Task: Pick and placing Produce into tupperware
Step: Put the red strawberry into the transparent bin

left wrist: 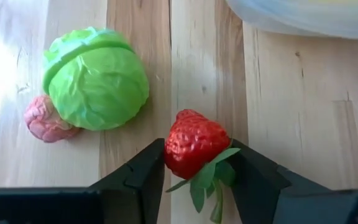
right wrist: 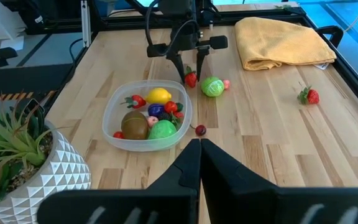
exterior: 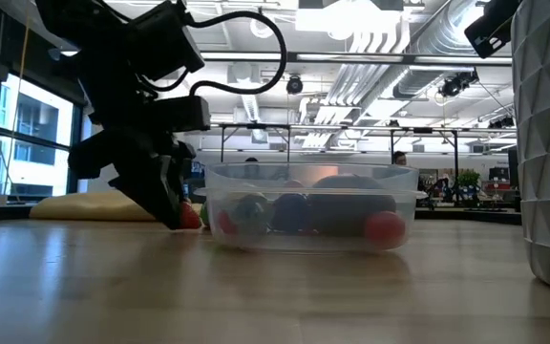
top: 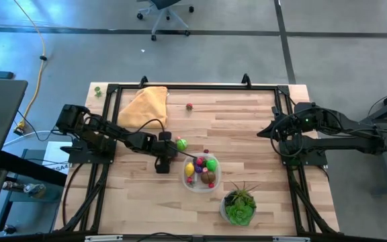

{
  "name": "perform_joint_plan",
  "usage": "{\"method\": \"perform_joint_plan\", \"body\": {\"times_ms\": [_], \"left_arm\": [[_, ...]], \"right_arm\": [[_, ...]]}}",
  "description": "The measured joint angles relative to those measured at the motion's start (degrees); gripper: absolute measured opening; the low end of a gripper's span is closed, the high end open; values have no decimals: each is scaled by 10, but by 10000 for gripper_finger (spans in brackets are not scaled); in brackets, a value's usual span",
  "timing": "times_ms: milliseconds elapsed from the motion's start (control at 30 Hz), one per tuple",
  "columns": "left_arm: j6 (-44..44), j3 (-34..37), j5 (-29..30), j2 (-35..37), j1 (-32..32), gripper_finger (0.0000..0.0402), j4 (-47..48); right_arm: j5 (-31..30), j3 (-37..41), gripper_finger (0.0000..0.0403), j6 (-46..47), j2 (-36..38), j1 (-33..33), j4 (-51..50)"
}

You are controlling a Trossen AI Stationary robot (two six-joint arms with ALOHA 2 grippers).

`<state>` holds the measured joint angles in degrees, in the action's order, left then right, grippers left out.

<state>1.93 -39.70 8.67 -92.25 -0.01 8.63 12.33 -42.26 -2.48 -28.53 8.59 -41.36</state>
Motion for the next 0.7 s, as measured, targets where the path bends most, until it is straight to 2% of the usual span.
{"method": "perform_joint_plan", "body": {"times_ms": [367, 567, 700], "left_arm": [[0, 0, -3, 0, 0, 153, -28], [12, 0, -53, 10, 0, 135, -25], [15, 0, -56, 35, 0, 130, -21]], "right_arm": [[0, 0, 0, 1, 0, 0, 0], [0, 0, 0, 0, 0, 0, 0], [0, 0, 0, 0, 0, 0, 0]]}}
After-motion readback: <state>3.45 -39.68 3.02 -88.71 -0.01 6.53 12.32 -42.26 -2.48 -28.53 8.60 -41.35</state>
